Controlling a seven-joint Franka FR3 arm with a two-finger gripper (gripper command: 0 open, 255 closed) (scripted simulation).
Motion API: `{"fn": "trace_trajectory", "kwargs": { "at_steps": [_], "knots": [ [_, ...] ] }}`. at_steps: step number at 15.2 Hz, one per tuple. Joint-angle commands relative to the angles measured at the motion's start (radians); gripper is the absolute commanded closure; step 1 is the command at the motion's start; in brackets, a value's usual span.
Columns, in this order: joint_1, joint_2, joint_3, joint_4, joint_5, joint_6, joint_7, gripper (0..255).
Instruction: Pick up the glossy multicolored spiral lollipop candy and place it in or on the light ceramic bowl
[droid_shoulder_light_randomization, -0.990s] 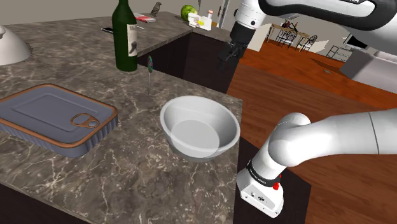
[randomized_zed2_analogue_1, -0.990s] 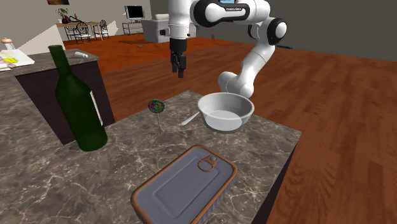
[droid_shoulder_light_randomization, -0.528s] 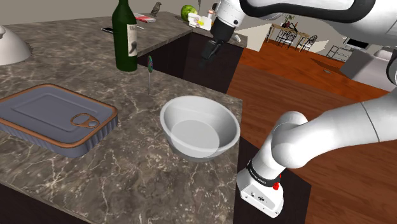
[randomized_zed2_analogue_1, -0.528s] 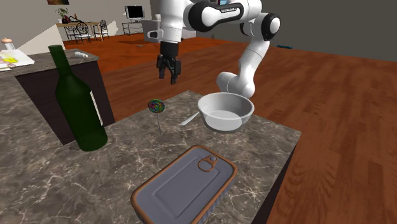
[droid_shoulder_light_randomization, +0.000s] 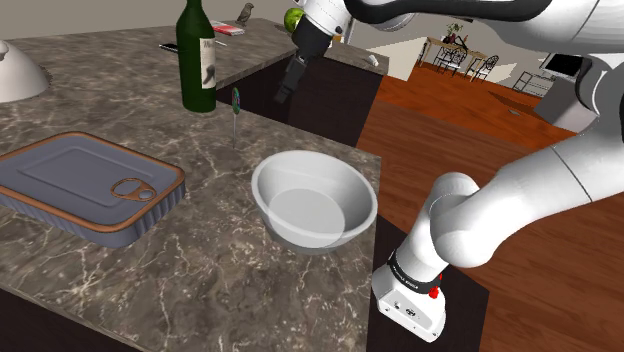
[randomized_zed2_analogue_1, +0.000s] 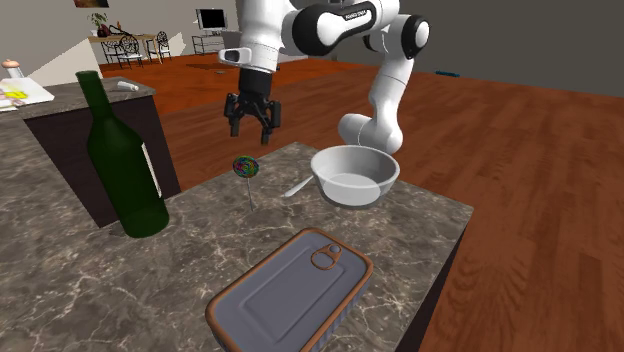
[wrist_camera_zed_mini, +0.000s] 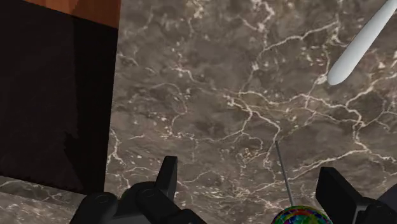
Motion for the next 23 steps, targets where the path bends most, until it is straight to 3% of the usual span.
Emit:
{"fn": "trace_trajectory", "kwargs": {
  "at_steps": [1, 6, 14, 22, 23],
  "knots": [
    [0.040, 0.033, -0.001, 0.020, 0.020, 0.041, -0.071, 0],
    [0.137, 0.097, 0.003, 0.065, 0.073, 0.120, -0.238, 0],
    [0.151, 0.154, 0.009, 0.023, 0.090, 0.223, -0.256, 0],
    [0.151, 0.154, 0.009, 0.023, 0.090, 0.223, -0.256, 0],
    [0.151, 0.154, 0.009, 0.023, 0.090, 0.223, -0.256, 255]
  ]
}}
